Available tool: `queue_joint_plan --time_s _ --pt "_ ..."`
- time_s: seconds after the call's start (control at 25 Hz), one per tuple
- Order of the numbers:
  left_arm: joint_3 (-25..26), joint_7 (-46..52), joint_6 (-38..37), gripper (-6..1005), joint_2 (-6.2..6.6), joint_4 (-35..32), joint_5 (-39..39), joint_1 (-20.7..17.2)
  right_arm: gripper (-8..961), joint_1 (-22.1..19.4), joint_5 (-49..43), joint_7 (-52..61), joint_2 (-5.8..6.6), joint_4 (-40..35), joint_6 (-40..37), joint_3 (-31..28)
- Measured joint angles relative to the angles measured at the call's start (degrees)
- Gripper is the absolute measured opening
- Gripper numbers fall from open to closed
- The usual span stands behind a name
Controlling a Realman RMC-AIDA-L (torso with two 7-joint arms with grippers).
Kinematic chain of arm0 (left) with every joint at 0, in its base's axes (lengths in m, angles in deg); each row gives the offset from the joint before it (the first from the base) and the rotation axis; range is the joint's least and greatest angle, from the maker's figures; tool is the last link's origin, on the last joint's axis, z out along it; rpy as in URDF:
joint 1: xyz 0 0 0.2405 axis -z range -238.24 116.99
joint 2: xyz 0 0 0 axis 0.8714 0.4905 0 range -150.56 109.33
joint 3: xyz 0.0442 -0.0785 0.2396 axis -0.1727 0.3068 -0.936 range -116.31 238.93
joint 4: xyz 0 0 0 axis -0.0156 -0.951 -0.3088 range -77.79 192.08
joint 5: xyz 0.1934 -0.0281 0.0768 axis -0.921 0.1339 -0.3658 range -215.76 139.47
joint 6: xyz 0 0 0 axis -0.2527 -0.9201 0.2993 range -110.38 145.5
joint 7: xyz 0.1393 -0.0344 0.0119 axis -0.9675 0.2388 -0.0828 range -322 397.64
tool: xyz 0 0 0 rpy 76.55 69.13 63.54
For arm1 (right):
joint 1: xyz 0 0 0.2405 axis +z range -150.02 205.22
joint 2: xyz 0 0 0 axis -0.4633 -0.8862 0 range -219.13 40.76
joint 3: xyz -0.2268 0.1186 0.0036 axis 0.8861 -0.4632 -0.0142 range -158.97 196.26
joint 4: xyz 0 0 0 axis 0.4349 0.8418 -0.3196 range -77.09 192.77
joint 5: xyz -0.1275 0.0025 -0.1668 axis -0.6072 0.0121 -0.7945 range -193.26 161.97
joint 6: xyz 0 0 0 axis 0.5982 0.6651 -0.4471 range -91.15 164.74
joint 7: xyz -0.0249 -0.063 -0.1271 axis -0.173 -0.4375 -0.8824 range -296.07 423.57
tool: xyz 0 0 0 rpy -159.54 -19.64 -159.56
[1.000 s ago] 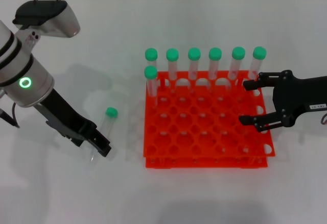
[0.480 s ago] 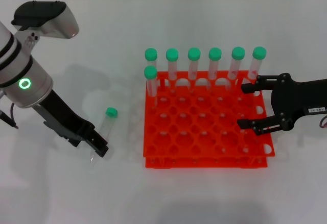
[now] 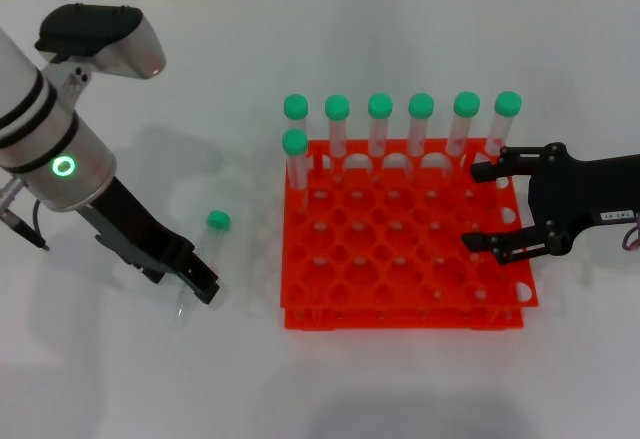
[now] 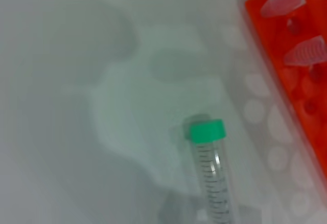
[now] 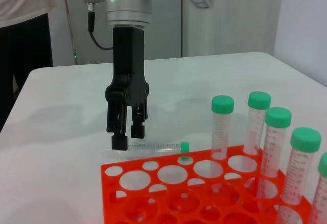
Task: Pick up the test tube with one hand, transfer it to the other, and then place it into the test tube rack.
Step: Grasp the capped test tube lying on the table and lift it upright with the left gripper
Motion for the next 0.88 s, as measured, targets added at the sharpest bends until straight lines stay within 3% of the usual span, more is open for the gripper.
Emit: queue_joint_plan --time_s 0.88 --pt "-1.56 0.62 0.05 787 -0.58 3.28 1.00 2.23 855 -0.04 0.15 -0.70 0.03 0.19 0.22 -0.06"
